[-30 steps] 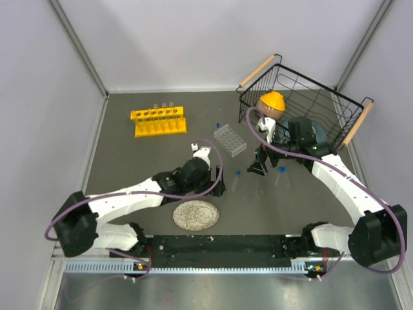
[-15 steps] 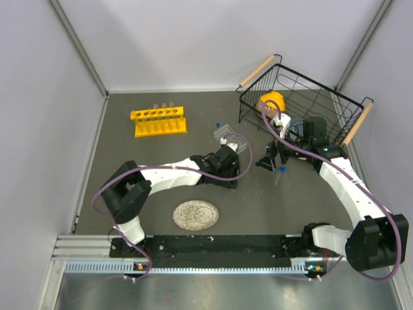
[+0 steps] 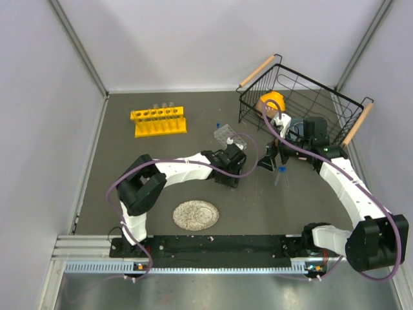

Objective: Organize the chemistry lab equipment

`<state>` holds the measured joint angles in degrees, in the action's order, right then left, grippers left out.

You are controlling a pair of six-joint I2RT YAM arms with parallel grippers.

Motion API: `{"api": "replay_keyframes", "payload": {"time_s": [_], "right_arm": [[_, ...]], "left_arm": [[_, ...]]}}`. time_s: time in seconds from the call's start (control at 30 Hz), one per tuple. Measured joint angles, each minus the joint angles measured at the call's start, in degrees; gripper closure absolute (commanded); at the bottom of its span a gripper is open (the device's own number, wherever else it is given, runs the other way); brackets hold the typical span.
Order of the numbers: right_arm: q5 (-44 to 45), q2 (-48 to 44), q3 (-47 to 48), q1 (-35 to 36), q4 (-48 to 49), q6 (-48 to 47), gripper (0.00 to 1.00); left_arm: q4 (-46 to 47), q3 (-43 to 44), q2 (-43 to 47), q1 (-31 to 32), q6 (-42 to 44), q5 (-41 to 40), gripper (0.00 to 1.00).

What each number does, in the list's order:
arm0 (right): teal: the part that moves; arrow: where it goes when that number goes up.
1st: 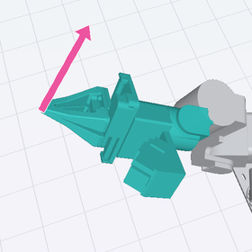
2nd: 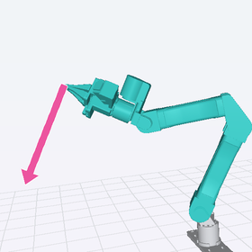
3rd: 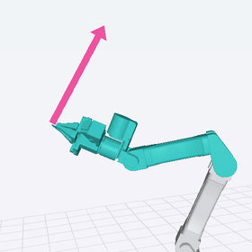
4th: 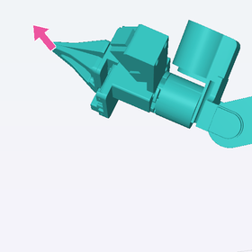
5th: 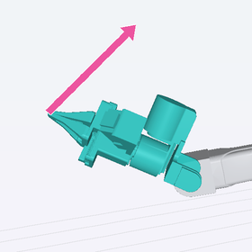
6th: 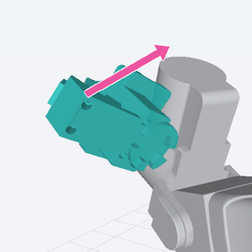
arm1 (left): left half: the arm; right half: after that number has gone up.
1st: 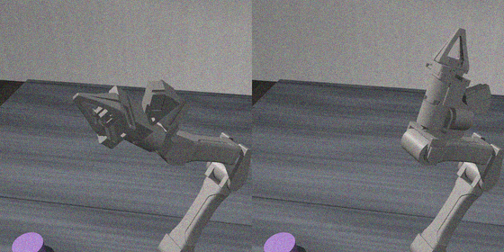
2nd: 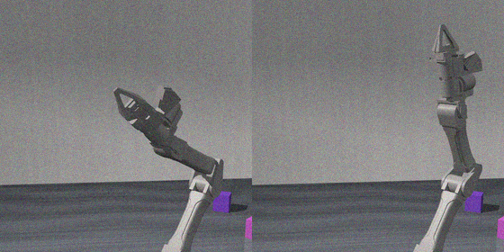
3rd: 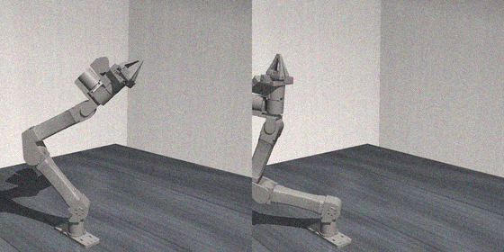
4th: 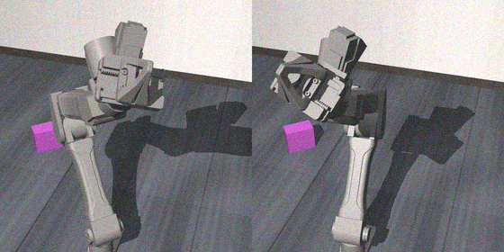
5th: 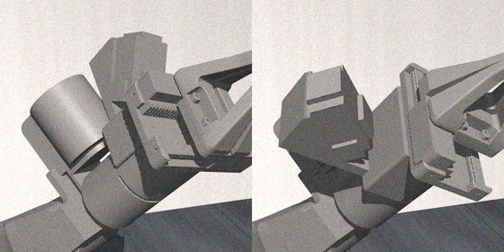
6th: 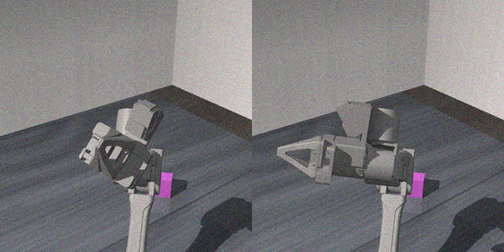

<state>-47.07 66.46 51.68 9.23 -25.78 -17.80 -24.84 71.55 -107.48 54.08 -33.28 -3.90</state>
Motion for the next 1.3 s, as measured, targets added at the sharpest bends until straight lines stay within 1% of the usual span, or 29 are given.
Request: {"api": "replay_keyframes", "payload": {"time_s": [0.2,0.3,0.37,0.5,0.53,0.73,0.83,0.87,1.1,1.2,1.3], "right_arm": [[0.5,0.0,0.0,-0.1,0.0,0.0,0.01],[0.7,0.0,0.0,-0.2,0.0,-0.1,0.01],[0.9,0.0,0.0,-0.2,0.0,-0.1,0.01],[1.2,0.0,0.0,-0.4,0.0,-0.1,0.01],[1.3,0.0,0.0,-0.4,0.0,-0.1,0.01],[1.6,0.0,0.0,-0.4,0.0,-0.1,0.01],[1.6,0.0,0.0,-0.4,0.0,-0.2,0.01],[1.6,0.0,0.0,-0.4,0.0,-0.2,0.01],[1.6,0.0,0.0,-0.4,0.0,-0.2,0.01],[1.5,0.0,0.0,-0.4,0.0,-0.2,0.01],[1.2,0.0,0.0,-0.4,0.0,-0.1,0.01]], "left_arm": [[-1.4,3.5,-2.2,0.0,0.5,0.0,0.57],[-2.2,5.1,-3.5,0.0,0.7,-0.2,0.58],[-2.6,5.6,-4.0,0.0,0.7,-0.4,0.58],[-3.7,6.1,-4.9,0.0,1.2,-1.3,0.61],[-3.9,6.2,-5.0,0.0,1.3,-1.5,0.64],[-4.8,6.7,-5.7,0.0,1.8,-1.8,0.7],[-5.1,6.8,-5.7,0.0,1.9,-2.0,0.77],[-5.3,6.8,-5.7,0.0,1.9,-2.1,0.81],[-5.3,6.8,-5.6,0.0,2.0,-3.4,0.95],[-4.8,5.9,-5.0,0.1,2.0,-4.3,0.97],[-3.9,3.1,-3.0,0.1,2.0,-5.1,1.0]]}}
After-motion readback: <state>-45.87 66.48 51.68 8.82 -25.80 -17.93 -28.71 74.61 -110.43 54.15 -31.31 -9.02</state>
